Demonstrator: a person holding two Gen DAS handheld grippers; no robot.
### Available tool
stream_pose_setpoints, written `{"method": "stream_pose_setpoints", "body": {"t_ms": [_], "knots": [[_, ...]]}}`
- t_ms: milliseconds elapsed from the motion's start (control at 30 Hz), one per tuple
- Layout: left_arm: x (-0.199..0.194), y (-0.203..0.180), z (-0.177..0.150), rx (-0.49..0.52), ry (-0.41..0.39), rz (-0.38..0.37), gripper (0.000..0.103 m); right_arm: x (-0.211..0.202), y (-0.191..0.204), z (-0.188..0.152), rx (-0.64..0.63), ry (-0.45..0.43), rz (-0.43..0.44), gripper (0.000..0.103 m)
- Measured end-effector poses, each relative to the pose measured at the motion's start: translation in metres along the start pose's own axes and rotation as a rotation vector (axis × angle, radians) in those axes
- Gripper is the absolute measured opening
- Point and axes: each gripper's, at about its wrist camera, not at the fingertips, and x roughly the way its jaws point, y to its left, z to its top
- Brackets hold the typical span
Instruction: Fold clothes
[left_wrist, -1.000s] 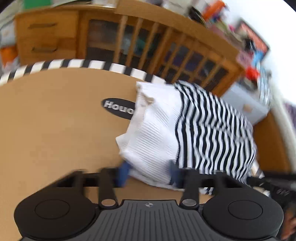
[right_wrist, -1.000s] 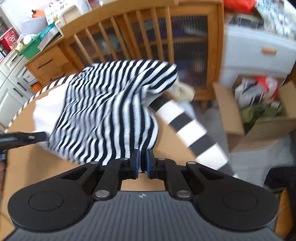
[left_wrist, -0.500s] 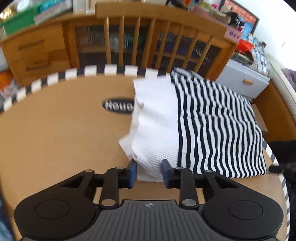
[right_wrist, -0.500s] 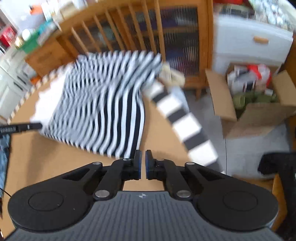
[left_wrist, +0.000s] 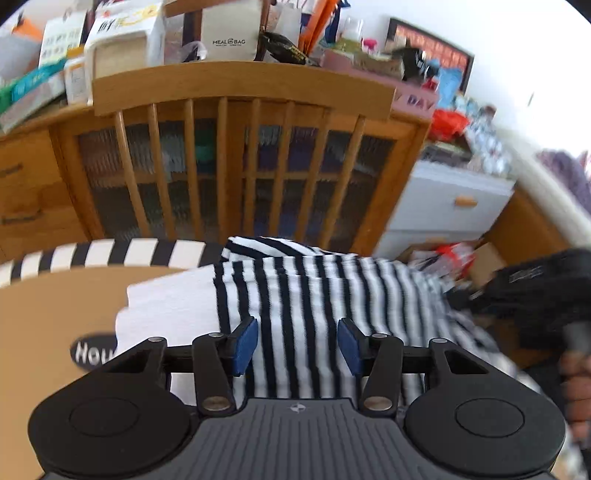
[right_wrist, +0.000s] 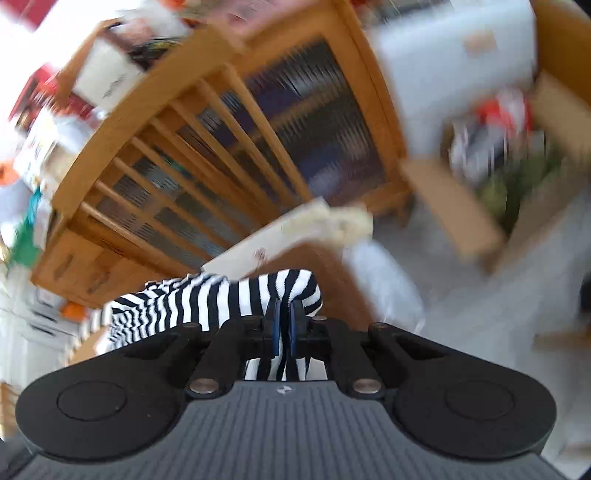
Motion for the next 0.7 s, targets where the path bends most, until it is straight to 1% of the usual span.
{"method": "stream_pose_setpoints", "body": {"t_ms": [33,67,100,133,200,233,267,300,333,367,400,433,467,500,533,567,600,633,667,700], "knots": [[0.006,0.001,0.0,-0.002,-0.002,0.033,0.048,-0.003,0.009,-0.001,-0.106,-0.044,-0.027,0.005],[0.011,0.003,-0.001,-0.019,-0.009,0.045,0.045,-0.004,0.016,-0.003,-0.184,-0.061,-0.045,0.005],[0.015,0.005,-0.001,-0.035,-0.015,0.057,0.046,0.0,0.018,-0.006,-0.216,-0.046,-0.06,0.005],[0.015,0.003,0.0,-0.026,-0.016,0.064,0.046,0.003,0.02,-0.008,-0.247,-0.03,-0.076,0.006],[0.013,0.001,0.003,-0.014,-0.008,0.071,0.045,0.007,0.023,-0.009,-0.268,-0.007,-0.105,0.012],[0.011,0.001,0.005,-0.012,0.0,0.07,0.046,0.002,0.024,-0.008,-0.268,-0.021,-0.119,0.017],[0.002,0.006,0.004,-0.047,-0.005,0.057,0.047,-0.008,0.027,-0.009,-0.265,-0.053,-0.096,0.017],[-0.008,0.011,0.003,-0.081,-0.009,0.044,0.052,-0.019,0.029,-0.01,-0.263,-0.084,-0.07,0.017],[-0.018,0.016,0.002,-0.115,-0.014,0.031,0.056,-0.034,0.031,-0.016,-0.279,-0.112,-0.019,0.017],[-0.027,0.02,-0.004,-0.13,-0.025,0.012,0.057,-0.045,0.033,-0.025,-0.316,-0.118,0.032,0.017],[-0.035,0.024,-0.01,-0.143,-0.035,-0.005,0.057,-0.051,0.038,-0.036,-0.369,-0.097,0.074,0.015],[-0.034,0.025,-0.017,-0.125,-0.023,0.01,0.057,-0.051,0.042,-0.048,-0.42,-0.066,0.083,0.012],[-0.032,0.026,-0.024,-0.107,-0.011,0.025,0.057,-0.05,0.046,-0.059,-0.47,-0.036,0.089,0.012],[-0.031,0.027,-0.031,-0.089,0.0,0.04,0.054,-0.045,0.047,-0.069,-0.508,-0.023,0.053,0.012],[-0.03,0.027,-0.038,-0.069,0.01,0.055,0.051,-0.04,0.048,-0.078,-0.546,-0.01,0.017,0.009],[-0.031,0.025,-0.042,-0.027,-0.005,0.061,0.05,-0.036,0.048,-0.087,-0.581,0.001,-0.017,0.008],[-0.033,0.022,-0.043,0.004,-0.002,0.074,0.05,-0.039,0.048,-0.092,-0.576,-0.014,-0.015,0.009],[-0.037,0.021,-0.043,0.0,0.011,0.085,0.05,-0.042,0.049,-0.093,-0.557,0.0,-0.024,0.009],[-0.043,0.021,-0.043,-0.027,0.02,0.08,0.051,-0.046,0.049,-0.094,-0.533,0.012,-0.028,0.012],[-0.05,0.021,-0.043,-0.053,0.029,0.076,0.055,-0.047,0.047,-0.099,-0.546,0.021,-0.031,0.014]]}}
